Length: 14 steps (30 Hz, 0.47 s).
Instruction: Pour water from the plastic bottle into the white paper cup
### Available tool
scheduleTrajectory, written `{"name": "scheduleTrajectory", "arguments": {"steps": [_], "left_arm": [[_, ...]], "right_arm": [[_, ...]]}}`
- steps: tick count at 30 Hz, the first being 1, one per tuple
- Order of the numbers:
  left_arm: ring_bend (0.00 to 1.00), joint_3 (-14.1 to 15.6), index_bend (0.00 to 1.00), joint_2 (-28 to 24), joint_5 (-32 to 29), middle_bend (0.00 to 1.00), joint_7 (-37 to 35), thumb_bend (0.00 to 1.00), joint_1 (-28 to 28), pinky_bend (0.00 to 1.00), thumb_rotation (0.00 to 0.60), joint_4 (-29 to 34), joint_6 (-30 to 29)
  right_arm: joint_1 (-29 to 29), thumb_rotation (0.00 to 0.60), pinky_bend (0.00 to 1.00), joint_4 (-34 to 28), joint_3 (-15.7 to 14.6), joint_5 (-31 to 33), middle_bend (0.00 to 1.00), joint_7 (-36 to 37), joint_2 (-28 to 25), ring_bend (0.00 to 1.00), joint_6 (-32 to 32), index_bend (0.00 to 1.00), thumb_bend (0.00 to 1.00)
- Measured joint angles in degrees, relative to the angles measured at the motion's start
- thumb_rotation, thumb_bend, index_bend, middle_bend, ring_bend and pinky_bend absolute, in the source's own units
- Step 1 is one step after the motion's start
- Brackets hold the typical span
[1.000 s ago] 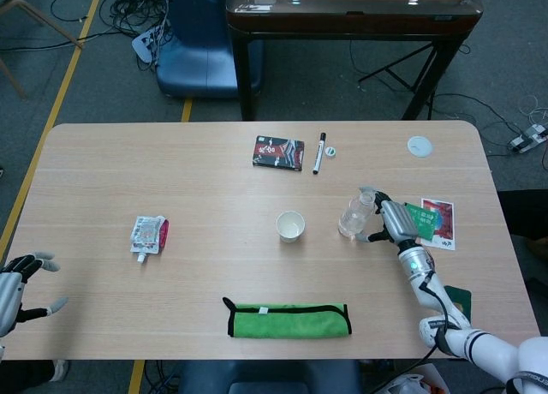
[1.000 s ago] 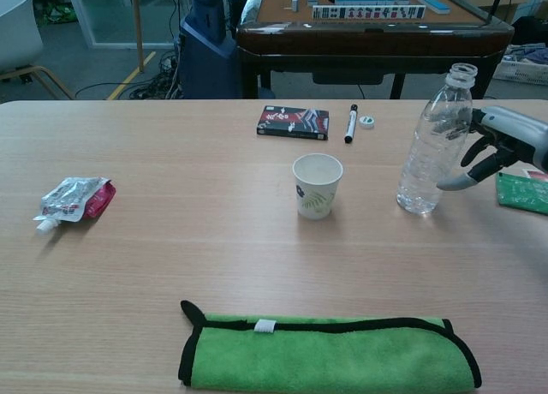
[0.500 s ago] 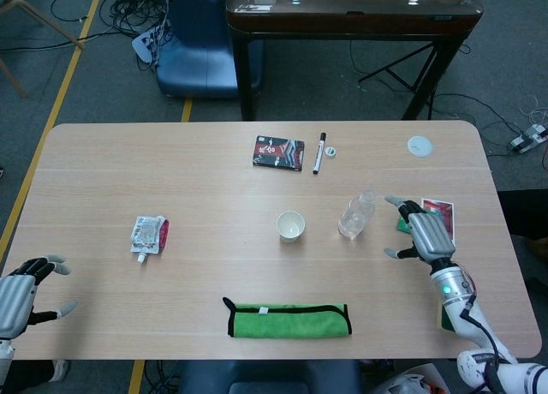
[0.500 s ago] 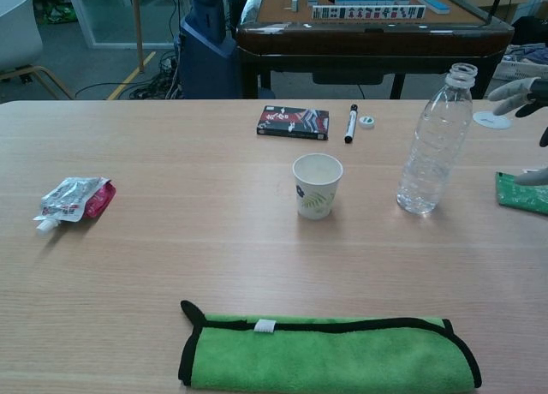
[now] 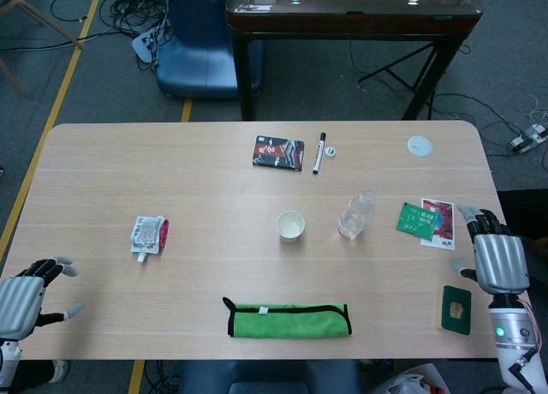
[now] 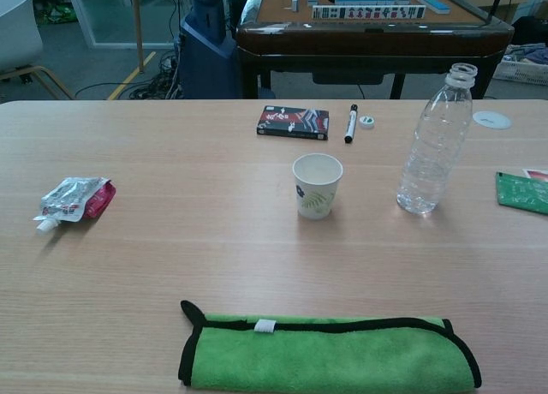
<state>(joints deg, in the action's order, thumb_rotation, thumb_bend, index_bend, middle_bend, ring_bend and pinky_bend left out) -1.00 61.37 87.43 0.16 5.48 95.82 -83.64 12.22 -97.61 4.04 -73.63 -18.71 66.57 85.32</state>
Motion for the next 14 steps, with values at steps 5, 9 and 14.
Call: {"name": "scheduleTrajectory", "arguments": {"steps": [5,9,14], "left_arm": [[0.29,0.13,0.43,-0.18,0.53,0.31,0.25,0.08,-0.14,0.46,0.6,0.43,-0.5],[0.29,0.23,0.43,-0.25,0.75,0.31,0.47,0.09,-0.16,0.46,0.6,0.63,-0.6],[0.29,0.21,0.43,-0.31,0.54,0.31,0.49,0.08,-0.16,0.46,0.6,0.83,-0.57]], "right_arm": [[-2.88,0.6,0.36,1.82,-1.62,-3.0,0.21,-1.21,1.39,0.14,3.05,0.16,0.0],[-3.9,0.6,0.36,3.16,-2.31,-4.0,0.21,0.48,2.04,0.14,3.11,0.16,0.0],[-4.18,0.6,0.36,3.63,-2.54,-6.81,0.22,2.34,1.78,0.14,2.96,0.17,0.0]]}}
